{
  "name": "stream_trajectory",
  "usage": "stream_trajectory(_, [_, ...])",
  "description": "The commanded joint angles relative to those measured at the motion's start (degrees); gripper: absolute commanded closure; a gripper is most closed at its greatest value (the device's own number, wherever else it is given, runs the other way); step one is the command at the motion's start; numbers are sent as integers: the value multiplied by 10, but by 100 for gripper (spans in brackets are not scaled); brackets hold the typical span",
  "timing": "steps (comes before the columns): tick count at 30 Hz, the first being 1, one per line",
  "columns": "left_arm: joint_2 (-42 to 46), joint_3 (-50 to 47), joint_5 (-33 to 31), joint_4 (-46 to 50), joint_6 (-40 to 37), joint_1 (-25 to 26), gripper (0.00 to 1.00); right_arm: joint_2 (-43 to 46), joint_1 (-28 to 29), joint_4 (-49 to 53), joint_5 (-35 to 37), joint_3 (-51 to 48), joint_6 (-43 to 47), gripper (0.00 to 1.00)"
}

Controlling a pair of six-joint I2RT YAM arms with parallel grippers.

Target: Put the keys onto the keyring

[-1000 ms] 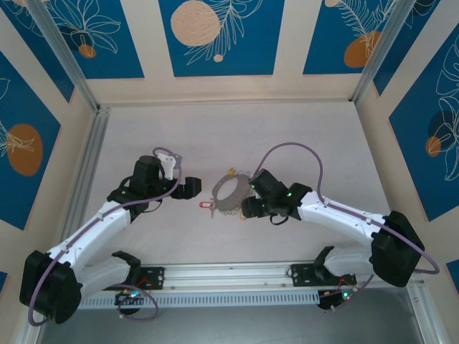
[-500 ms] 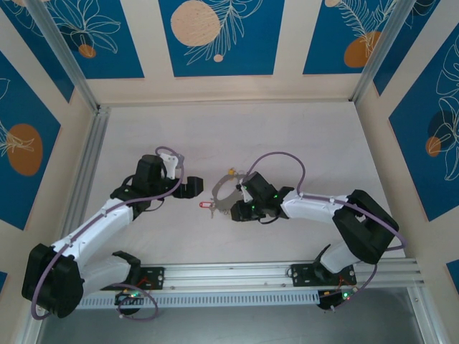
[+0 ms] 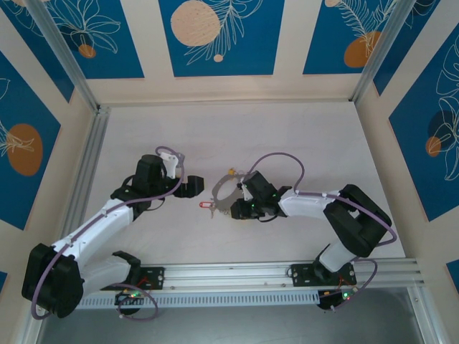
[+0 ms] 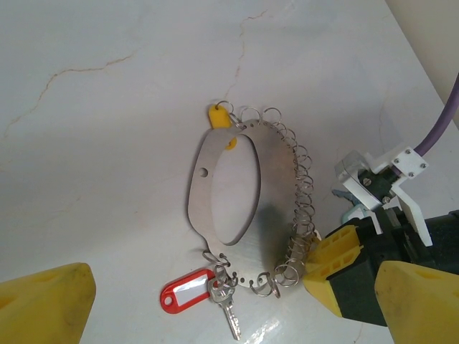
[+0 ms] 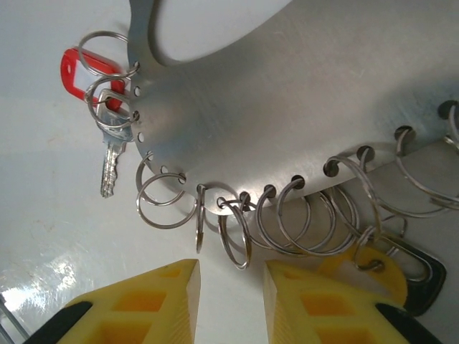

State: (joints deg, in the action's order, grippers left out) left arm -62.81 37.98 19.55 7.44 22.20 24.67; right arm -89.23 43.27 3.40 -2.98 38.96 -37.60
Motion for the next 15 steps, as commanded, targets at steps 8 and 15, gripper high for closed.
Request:
stream_trajectory(8, [4, -14, 17, -31, 17, 7, 0, -15, -13, -36, -3, -22, -11, 73])
stream_trajectory(15, [8, -16, 14, -30, 17, 7, 0, -38, -17, -46, -8, -8, -5, 80])
